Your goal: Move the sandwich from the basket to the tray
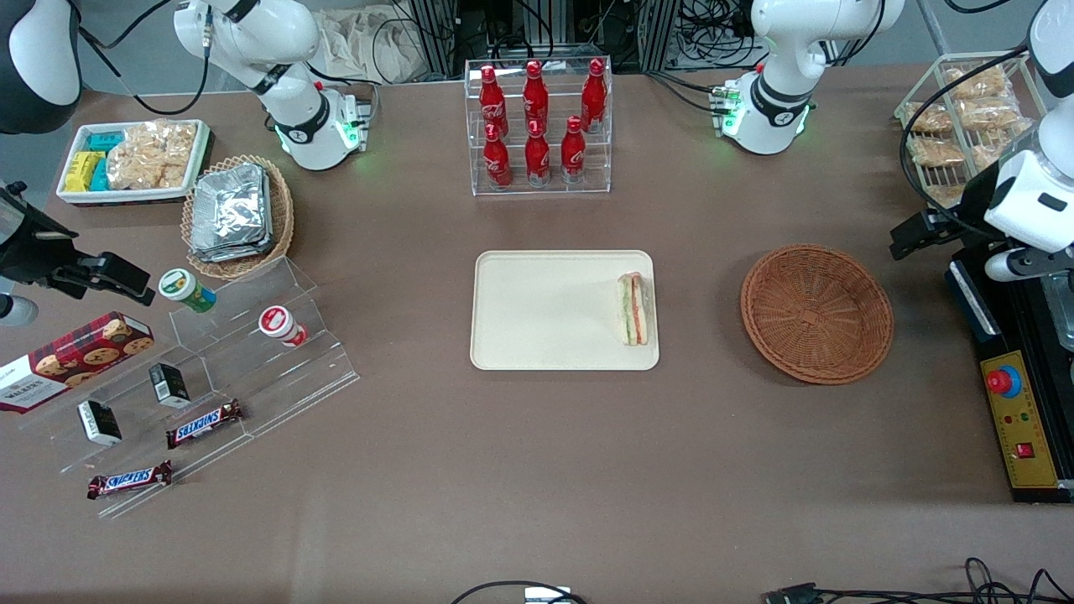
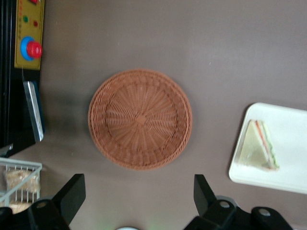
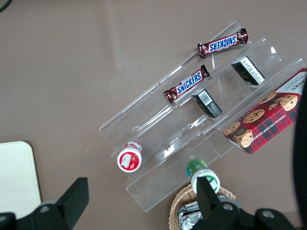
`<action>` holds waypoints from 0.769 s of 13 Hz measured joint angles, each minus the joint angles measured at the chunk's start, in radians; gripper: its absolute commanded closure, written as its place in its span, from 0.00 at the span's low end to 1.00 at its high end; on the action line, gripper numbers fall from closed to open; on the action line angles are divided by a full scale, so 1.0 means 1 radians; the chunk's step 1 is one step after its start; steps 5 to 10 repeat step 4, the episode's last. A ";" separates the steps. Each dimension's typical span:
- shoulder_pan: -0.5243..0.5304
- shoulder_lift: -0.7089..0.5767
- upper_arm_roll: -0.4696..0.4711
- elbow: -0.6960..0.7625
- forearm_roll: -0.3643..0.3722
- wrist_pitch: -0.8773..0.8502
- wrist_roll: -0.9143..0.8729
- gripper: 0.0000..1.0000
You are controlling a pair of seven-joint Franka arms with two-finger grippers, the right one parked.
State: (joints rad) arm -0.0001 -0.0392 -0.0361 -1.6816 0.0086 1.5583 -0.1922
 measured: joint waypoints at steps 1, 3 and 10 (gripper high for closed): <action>0.000 0.000 0.002 0.013 -0.005 -0.012 0.000 0.00; 0.000 0.001 0.003 0.040 -0.021 -0.030 0.000 0.00; 0.000 0.002 0.003 0.048 -0.026 -0.033 0.000 0.00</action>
